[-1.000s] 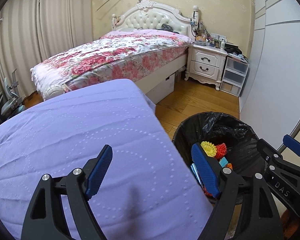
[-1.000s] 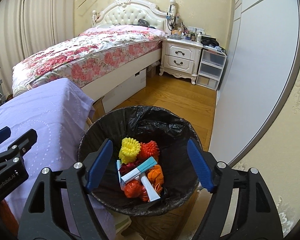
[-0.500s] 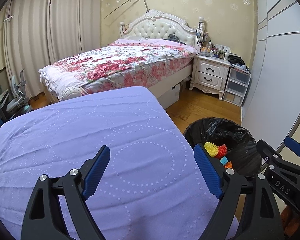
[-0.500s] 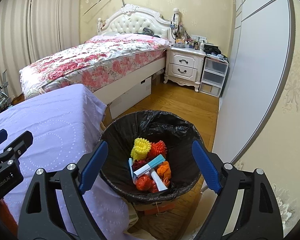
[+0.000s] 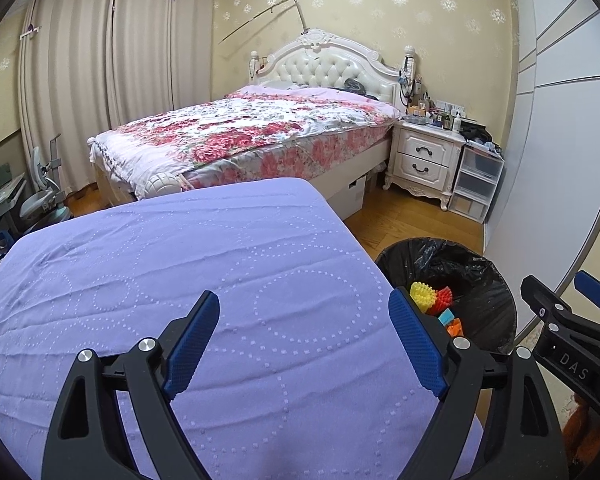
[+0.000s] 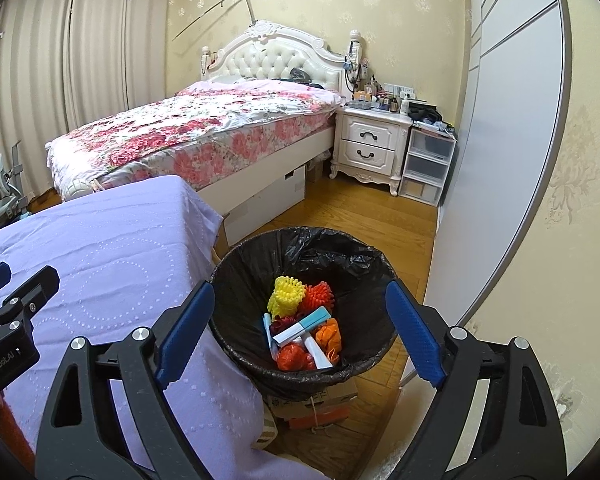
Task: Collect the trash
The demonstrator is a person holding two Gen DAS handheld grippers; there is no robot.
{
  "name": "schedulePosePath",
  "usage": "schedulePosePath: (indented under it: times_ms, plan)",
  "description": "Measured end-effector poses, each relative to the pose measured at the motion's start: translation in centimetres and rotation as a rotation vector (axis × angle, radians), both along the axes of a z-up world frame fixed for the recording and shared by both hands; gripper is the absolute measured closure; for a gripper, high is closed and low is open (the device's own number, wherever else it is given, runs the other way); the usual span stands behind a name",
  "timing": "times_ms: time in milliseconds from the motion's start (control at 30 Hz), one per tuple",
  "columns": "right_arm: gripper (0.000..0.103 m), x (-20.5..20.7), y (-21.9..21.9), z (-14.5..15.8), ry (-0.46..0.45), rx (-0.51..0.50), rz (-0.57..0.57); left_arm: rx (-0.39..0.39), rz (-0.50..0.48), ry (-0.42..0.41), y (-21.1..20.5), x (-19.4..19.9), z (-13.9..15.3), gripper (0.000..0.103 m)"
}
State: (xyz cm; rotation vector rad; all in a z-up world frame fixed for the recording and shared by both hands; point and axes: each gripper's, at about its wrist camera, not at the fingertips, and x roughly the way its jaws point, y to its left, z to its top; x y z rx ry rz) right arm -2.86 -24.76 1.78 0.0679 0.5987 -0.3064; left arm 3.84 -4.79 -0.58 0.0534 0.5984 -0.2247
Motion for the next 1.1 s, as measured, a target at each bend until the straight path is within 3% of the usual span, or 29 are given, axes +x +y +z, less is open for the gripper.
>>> schedulePosePath:
  times_ms: [433,1100]
  plan:
    - [0.016,-2.5,1.8,0.2,-0.009,-0.032,0.029,-0.005,0.016,-0.038,1.2,-2.7,0.6,0.019]
    - [0.016,-3.3,1.7,0.8,-0.03,-0.03,0.021,-0.011,0.017,-0.042,1.6,-3.3,0.7,0.019]
